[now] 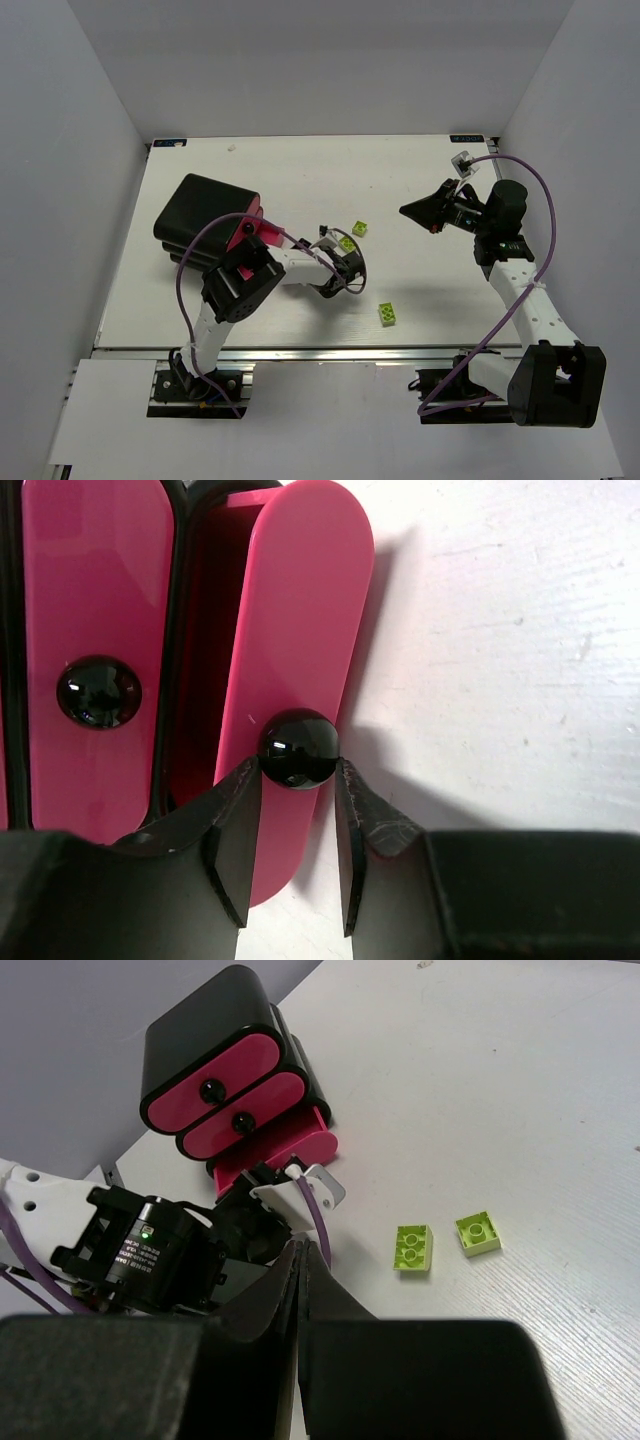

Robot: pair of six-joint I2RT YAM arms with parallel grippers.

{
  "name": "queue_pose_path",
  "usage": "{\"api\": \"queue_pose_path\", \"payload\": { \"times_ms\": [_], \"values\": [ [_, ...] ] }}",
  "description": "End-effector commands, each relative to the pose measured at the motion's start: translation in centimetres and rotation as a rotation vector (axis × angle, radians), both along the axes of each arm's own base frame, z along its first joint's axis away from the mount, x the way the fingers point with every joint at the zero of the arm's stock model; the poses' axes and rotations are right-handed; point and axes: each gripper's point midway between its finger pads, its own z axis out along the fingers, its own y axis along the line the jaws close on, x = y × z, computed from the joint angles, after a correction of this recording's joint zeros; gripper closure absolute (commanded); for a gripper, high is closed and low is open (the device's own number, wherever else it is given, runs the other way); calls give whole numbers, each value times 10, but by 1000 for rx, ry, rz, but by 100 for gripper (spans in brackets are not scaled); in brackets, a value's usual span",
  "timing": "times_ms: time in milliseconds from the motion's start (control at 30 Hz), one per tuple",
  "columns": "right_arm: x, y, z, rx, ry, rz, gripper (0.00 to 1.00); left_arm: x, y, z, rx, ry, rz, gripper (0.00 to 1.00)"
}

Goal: Sort the legos into containers by color

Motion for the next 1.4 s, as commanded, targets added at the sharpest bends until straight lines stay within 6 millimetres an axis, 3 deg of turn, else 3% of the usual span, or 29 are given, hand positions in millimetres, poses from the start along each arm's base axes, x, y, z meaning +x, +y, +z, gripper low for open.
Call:
{"api": "queue_pose_path", "payload": {
  "times_ms": [0, 33, 133, 267, 400, 467, 533, 567, 667, 700, 733, 767, 800, 833, 900, 933, 1000, 1033, 1367],
  "values": [
    [0, 0, 7, 7, -42, 18, 100, 4, -5, 22, -7, -84, 6, 62],
    [-1, 1, 6, 7, -40, 21, 100, 3, -4, 21, -17, -92, 13, 49],
    [0, 0, 6, 6, -42, 17, 100, 1, -1, 25, -21, -91, 18, 32],
    [-1, 2, 7, 5, -46, 26, 100, 1, -5, 39, -90, -102, 23, 29],
    [2, 0, 2, -13, -35, 24, 100, 1, -35, 50, -247, -47, -53, 31],
    [3, 1, 2, -28, -51, 27, 100, -1, -54, 66, -339, -35, -130, 40],
    [4, 0, 0, -44, -55, 21, 100, -4, -71, 69, -427, 33, -205, 51],
    [5, -1, 0, -61, -77, 23, 100, -7, -83, 81, -507, 24, -252, 67],
    [9, -3, -2, -111, -98, -2, 68, -14, -114, 95, -675, 82, -373, 87],
    [14, -4, 3, -140, -133, -11, 50, -18, -120, 97, -712, 98, -398, 93],
    [18, -6, -4, -170, -94, -43, 44, -27, -135, 95, -783, 163, -447, 93],
    [25, -9, -11, -194, -68, -63, 39, -24, -141, 97, -843, 168, -456, 90],
    [31, -10, -10, -218, -81, -74, 31, -24, -144, 101, -894, 171, -459, 69],
    [35, -15, -16, -251, -22, -107, 30, -29, -155, 101, -949, 200, -476, 54],
    [45, -19, -25, -281, 26, -144, 28, -30, -171, 101, -1016, 223, -470, 28],
    [52, -22, -26, -302, 35, -181, 29, -34, -181, 99, -1071, 254, -453, 23],
    [57, -28, -34, -328, 71, -220, 30, -36, -188, 83, -1092, 296, -384, 21],
    [62, -31, -35, -344, 77, -248, 31, -35, -192, 84, -1134, 290, -325, 19],
    [64, -38, -34, -350, 70, -282, 32, -20, -189, 50, -1343, 238, 139, 16]
  ]
}}
